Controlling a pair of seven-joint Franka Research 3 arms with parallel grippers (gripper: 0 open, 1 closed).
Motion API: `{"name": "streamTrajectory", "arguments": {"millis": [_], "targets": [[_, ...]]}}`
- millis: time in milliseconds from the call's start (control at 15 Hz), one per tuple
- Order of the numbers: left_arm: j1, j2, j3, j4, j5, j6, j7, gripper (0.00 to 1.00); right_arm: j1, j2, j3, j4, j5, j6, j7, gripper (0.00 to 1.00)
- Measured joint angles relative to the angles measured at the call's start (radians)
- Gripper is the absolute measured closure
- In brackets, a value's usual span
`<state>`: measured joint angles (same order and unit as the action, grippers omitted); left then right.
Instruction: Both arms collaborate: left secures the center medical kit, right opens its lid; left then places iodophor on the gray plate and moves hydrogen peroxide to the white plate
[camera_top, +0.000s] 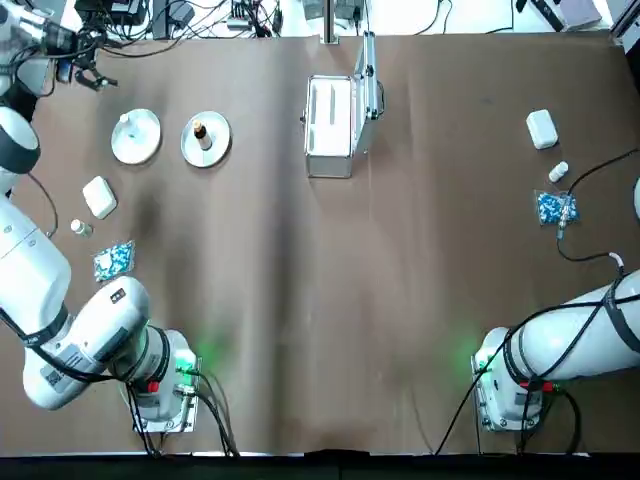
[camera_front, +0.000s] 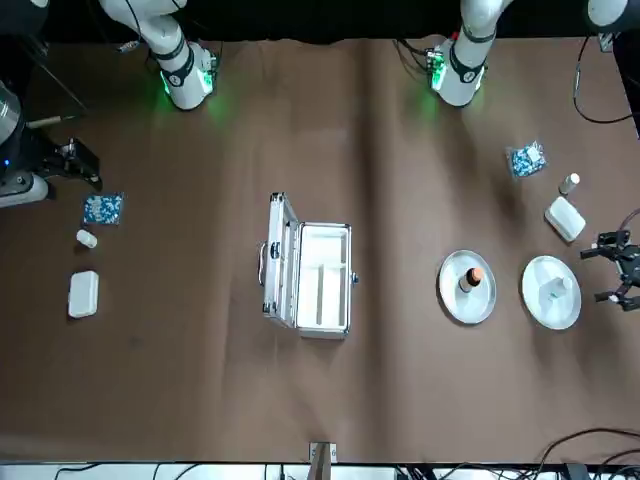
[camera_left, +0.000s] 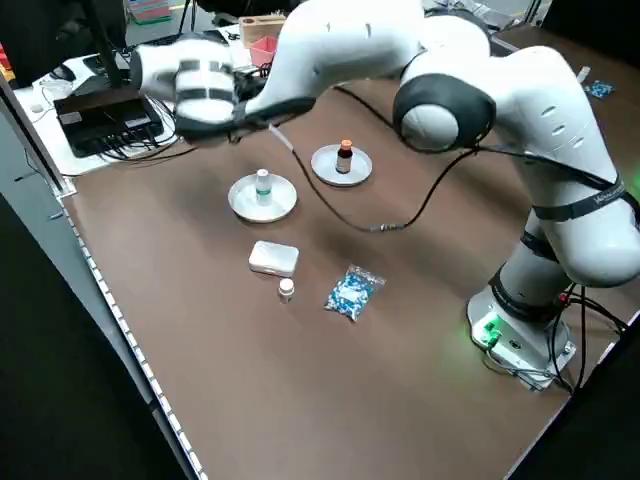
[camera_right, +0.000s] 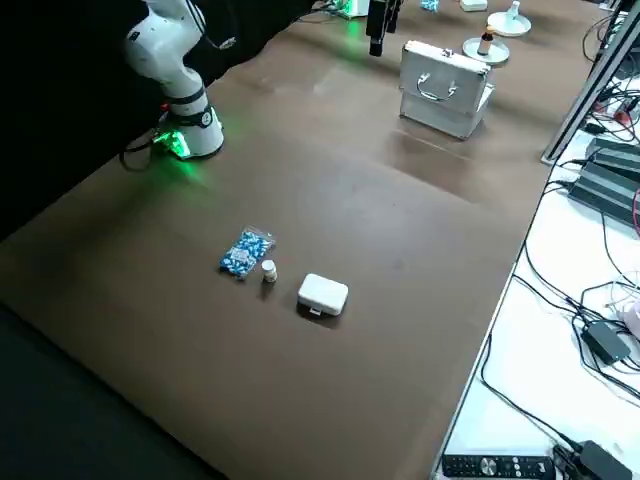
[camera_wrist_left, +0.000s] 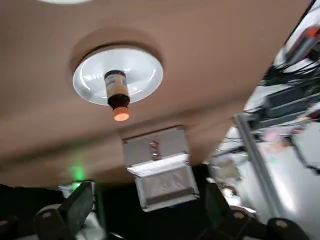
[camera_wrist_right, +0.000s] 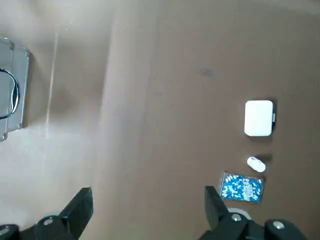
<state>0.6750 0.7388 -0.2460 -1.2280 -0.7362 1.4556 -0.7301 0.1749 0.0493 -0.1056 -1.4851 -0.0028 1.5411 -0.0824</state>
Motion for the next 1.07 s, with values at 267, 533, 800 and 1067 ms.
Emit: {"name": "streamTrajectory", "arguments": {"millis": [267,533,800,1067], "targets": [[-0.157,-0.06,0.001,-0.006,0.138,0.002,-0.005,0.0,-0.003,0.0,-0.004,0.003,0.0,0.004,0.002,0.01],[-0.351,-0.089,0.002,-0.007,0.309,0.018,-0.011,0.0,-0.034,0.0,-0.013,0.008,-0.001,0.005,-0.007,0.01],[-0.505,-0.118,0.006,-0.006,0.45,0.029,-0.074,0.0,-0.096,0.0,-0.017,0.011,0.004,0.005,-0.062,0.01],[-0.589,-0.152,0.007,-0.006,0.601,0.039,-0.123,0.0,-0.096,0.0,-0.012,0.011,0.006,0.003,-0.062,0.01]]}}
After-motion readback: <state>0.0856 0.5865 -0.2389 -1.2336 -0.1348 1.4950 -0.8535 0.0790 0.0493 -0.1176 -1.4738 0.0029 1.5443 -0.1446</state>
